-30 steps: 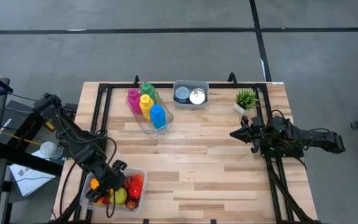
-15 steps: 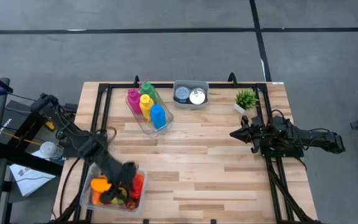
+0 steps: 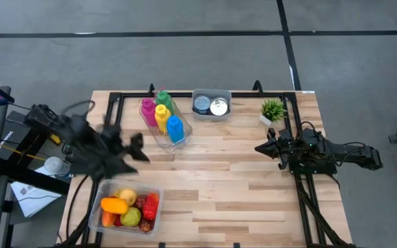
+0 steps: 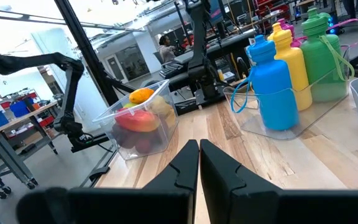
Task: Pick & Place Food Item
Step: Return to Home Position
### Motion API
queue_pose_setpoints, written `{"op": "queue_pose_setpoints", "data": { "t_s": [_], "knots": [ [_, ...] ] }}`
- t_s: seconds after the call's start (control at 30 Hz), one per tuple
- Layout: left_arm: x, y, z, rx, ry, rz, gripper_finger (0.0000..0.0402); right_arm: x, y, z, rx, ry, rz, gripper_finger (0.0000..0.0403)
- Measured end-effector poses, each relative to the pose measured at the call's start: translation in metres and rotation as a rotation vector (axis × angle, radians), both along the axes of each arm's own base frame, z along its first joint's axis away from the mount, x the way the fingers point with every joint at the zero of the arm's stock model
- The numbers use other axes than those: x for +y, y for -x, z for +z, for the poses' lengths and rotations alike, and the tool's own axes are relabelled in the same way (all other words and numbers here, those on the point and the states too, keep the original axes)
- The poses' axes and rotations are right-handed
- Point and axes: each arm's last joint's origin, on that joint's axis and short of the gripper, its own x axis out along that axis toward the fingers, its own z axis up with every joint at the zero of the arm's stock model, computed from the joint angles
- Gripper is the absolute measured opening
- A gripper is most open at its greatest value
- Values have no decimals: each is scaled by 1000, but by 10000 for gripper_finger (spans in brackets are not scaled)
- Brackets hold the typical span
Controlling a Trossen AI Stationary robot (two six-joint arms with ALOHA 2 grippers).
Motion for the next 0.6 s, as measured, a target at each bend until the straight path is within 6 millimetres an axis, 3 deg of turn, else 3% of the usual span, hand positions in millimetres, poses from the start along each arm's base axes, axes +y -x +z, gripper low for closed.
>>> {"op": "queue_pose_setpoints", "data": {
  "t_s": [0.17,0.33,0.5,0.6],
  "knots": [
    [19,31,20,-155,49,108,207,0,0,0,0,0,0,12],
    [28,47,25,-212,-15,171,210,0,0,0,0,0,0,12],
    [44,60,12,-45,-36,475,211,0,0,0,0,0,0,12],
    [47,61,-2,-8,-87,564,209,0,0,0,0,0,0,12]
  ]
}}
